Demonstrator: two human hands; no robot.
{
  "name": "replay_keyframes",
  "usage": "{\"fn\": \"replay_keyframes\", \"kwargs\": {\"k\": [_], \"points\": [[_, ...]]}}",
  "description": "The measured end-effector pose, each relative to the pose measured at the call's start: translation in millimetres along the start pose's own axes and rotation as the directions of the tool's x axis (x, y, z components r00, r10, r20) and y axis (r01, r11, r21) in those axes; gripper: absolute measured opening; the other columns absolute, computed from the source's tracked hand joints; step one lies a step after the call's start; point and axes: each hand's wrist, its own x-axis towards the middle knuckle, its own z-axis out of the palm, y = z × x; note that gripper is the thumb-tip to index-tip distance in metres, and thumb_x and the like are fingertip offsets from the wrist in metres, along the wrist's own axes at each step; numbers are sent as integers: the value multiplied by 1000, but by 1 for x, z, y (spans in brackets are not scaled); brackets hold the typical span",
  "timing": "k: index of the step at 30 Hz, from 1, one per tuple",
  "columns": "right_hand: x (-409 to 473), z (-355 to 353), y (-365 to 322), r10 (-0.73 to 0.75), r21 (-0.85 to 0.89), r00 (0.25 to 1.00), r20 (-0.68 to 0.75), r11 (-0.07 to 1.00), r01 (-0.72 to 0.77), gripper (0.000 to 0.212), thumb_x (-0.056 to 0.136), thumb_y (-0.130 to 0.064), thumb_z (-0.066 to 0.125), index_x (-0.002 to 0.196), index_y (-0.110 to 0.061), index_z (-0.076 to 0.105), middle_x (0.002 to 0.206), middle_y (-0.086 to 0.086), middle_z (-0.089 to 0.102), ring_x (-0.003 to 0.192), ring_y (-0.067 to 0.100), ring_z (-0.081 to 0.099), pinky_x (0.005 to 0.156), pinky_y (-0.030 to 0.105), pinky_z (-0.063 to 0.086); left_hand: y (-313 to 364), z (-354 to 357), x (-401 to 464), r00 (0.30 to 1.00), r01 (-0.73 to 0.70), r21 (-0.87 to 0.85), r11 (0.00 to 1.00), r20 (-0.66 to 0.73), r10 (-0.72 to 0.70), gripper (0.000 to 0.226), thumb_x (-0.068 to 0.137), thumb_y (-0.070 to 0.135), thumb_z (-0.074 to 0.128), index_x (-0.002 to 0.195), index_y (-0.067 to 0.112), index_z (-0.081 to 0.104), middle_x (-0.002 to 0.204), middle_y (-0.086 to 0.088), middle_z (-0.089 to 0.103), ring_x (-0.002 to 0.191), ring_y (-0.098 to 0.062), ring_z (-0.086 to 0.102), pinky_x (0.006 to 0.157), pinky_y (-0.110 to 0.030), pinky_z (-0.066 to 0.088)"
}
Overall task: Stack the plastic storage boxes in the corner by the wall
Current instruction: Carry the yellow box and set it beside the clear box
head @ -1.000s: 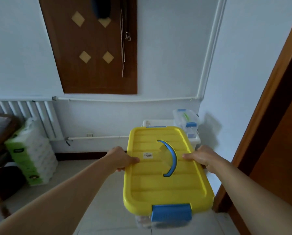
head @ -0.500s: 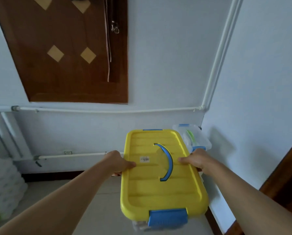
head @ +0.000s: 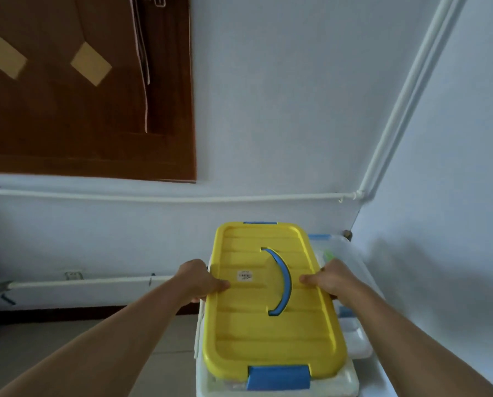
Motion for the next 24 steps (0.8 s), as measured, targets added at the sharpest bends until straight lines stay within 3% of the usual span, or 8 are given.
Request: {"fn": "replay_keyframes", "kwargs": {"k": [5, 10, 20, 24], "points": [[85, 4, -8, -10, -82, 994, 105, 996, 18, 61, 72, -36, 79, 114, 1, 54, 110, 17, 63, 96, 32, 65, 81, 42, 57, 20, 13, 68, 996, 88, 59, 994, -9, -87, 38, 75, 41, 74, 65, 13, 50, 58, -1, 57, 49, -11, 53, 51, -22, 47], [137, 15, -11, 10, -143, 989, 150, 990, 11, 57, 74, -34, 77, 113, 1, 55, 112, 18, 63, 98, 32, 63, 76, 39, 57, 25, 23, 112, 991, 133, 127, 983, 0, -134, 34, 76, 41, 72, 65, 14, 56, 52, 2, 57, 42, -6, 51, 43, -16, 43], [186, 41, -3, 70, -197, 987, 143, 980, -41, 67, 70, -36, 80, 119, 3, 55, 118, 19, 62, 104, 33, 63, 84, 43, 56, 11, 39, 177, 987, 155, 173, 973, 24, -162, 37, 75, 41, 73, 61, 14, 53, 53, 3, 56, 46, -7, 52, 45, -18, 42], [192, 49, 2, 78, -202, 988, 132, 978, -50, 70, 71, -35, 79, 123, 3, 52, 123, 19, 60, 109, 33, 61, 89, 44, 54, 6, 47, 189, 989, 145, 232, 962, -15, -145, 42, 73, 47, 72, 63, 16, 47, 61, 5, 49, 63, -13, 54, 56, -22, 40]]}}
